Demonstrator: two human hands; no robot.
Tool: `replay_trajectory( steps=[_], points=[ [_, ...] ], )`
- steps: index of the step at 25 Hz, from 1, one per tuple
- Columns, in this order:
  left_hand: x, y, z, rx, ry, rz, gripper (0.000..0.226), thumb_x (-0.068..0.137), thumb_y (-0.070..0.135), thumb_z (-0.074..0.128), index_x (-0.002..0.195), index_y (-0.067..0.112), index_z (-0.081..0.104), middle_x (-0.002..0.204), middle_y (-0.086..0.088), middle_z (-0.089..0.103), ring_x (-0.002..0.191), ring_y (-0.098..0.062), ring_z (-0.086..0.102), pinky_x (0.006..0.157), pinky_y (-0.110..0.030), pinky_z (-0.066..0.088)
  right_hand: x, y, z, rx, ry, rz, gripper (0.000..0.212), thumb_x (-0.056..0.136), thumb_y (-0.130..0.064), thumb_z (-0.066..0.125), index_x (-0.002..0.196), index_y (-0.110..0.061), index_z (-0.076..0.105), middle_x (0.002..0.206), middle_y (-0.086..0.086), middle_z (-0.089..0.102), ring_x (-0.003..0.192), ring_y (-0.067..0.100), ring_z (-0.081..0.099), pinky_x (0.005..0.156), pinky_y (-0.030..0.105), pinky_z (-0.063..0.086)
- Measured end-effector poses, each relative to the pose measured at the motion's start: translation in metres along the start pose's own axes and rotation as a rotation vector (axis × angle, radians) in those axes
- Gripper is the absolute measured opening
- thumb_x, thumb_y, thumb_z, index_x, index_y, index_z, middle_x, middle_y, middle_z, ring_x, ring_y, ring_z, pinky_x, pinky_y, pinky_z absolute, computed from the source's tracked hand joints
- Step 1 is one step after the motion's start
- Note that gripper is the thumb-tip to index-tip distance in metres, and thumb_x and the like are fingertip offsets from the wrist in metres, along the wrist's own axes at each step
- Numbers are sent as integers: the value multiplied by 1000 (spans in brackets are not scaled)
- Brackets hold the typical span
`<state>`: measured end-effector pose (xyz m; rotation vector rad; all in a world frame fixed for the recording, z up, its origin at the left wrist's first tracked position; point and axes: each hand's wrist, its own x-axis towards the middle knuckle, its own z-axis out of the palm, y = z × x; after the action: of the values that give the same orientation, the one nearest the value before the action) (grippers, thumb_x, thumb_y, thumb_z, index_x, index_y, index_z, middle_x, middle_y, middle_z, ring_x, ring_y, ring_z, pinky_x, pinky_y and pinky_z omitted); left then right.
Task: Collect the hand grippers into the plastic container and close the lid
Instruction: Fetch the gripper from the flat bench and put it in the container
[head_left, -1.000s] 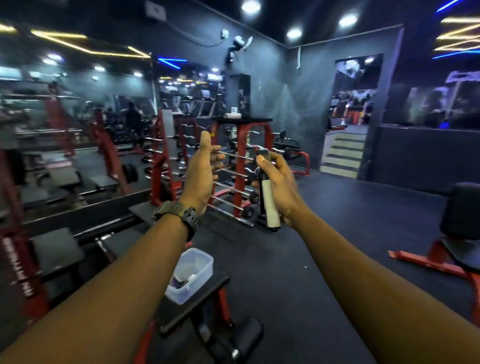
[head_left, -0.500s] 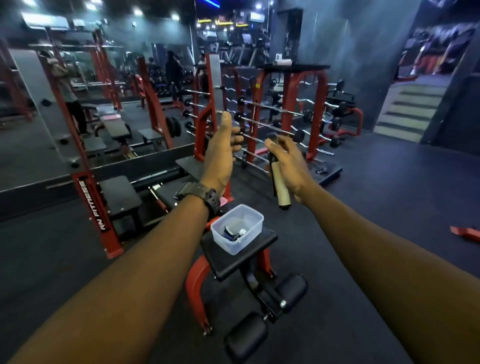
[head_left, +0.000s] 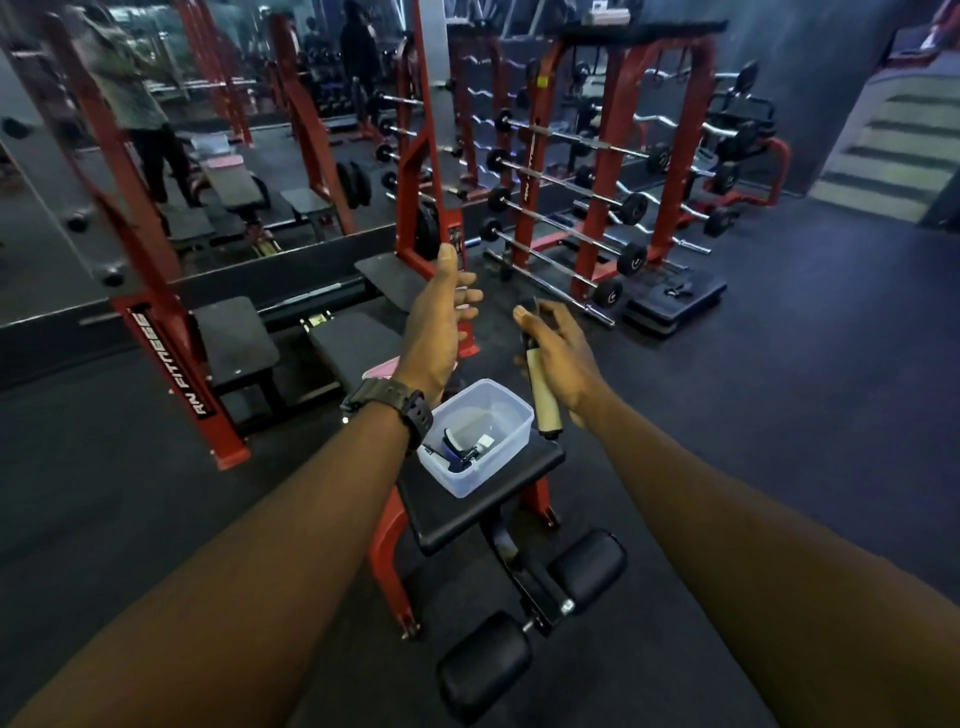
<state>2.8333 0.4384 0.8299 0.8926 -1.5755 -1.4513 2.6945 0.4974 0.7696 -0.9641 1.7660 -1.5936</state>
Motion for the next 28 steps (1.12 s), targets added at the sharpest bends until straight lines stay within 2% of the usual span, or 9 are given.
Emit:
replay_trajectory(
  steps=[3, 6, 11, 14, 16, 19, 22, 24, 28],
  points=[
    [38, -17, 19, -2, -15, -39, 69, 102, 62, 21, 129, 14, 62, 129, -10, 66, 123, -28, 60, 99, -40, 48, 41, 17, 0, -2, -37, 29, 48, 74, -70, 63, 113, -43, 60, 110, -1, 66, 103, 28, 68, 96, 55, 53],
    [75, -39, 30, -20, -23, -68, 69, 102, 62, 22, 129, 12, 62, 128, -11, 67, 121, -27, 62, 106, -45, 47, 76, 34, 5, -4, -62, 48, 46, 79, -64, 63, 116, -38, 59, 112, 2, 65, 102, 26, 67, 97, 54, 53],
    [152, -89, 28, -32, -50, -126, 70, 102, 62, 21, 130, 12, 61, 128, -10, 67, 121, -26, 62, 104, -44, 47, 139, 72, 28, -15, -33, 128, 24, 74, -68, 64, 94, -57, 58, 105, -4, 67, 81, 17, 74, 86, 46, 60],
    [206, -126, 21, -82, -78, -176, 68, 103, 60, 24, 129, 9, 62, 128, -13, 68, 118, -25, 64, 91, -33, 47, 183, 93, 54, -8, 35, 186, 22, 69, -68, 66, 88, -59, 59, 99, -10, 67, 80, 11, 72, 85, 45, 61],
    [233, -151, 16, -126, -92, -230, 67, 102, 60, 28, 125, 9, 64, 125, -14, 70, 112, -24, 66, 87, -33, 48, 209, 106, 72, -4, 86, 234, 27, 69, -65, 69, 92, -52, 62, 96, -10, 69, 82, 11, 71, 85, 47, 60],
    [266, -192, 6, -187, -132, -321, 63, 95, 65, 36, 112, 13, 68, 115, -12, 73, 113, -29, 68, 100, -45, 53, 239, 129, 99, -64, 108, 310, 45, 70, -66, 67, 107, -41, 60, 101, -2, 72, 85, 17, 73, 84, 47, 60],
    [286, -223, 0, -193, -201, -395, 59, 86, 72, 39, 100, 23, 70, 106, -7, 76, 109, -25, 72, 98, -42, 55, 256, 156, 113, -88, 114, 379, 49, 75, -63, 66, 114, -35, 59, 101, 5, 74, 87, 26, 73, 84, 51, 59],
    [292, -239, -1, -161, -232, -429, 58, 81, 73, 43, 101, 25, 69, 106, -2, 76, 107, -20, 72, 91, -36, 54, 259, 172, 114, -94, 115, 417, 48, 78, -62, 65, 117, -34, 58, 101, 5, 74, 89, 27, 73, 86, 53, 58],
    [299, -283, -11, -34, -352, -495, 30, 77, 42, 57, 104, 31, 65, 114, 3, 70, 111, -17, 65, 90, -35, 48, 269, 201, 115, -79, 92, 470, 52, 75, -67, 66, 117, -39, 56, 108, 2, 69, 98, 23, 70, 94, 52, 55]
  ],
)
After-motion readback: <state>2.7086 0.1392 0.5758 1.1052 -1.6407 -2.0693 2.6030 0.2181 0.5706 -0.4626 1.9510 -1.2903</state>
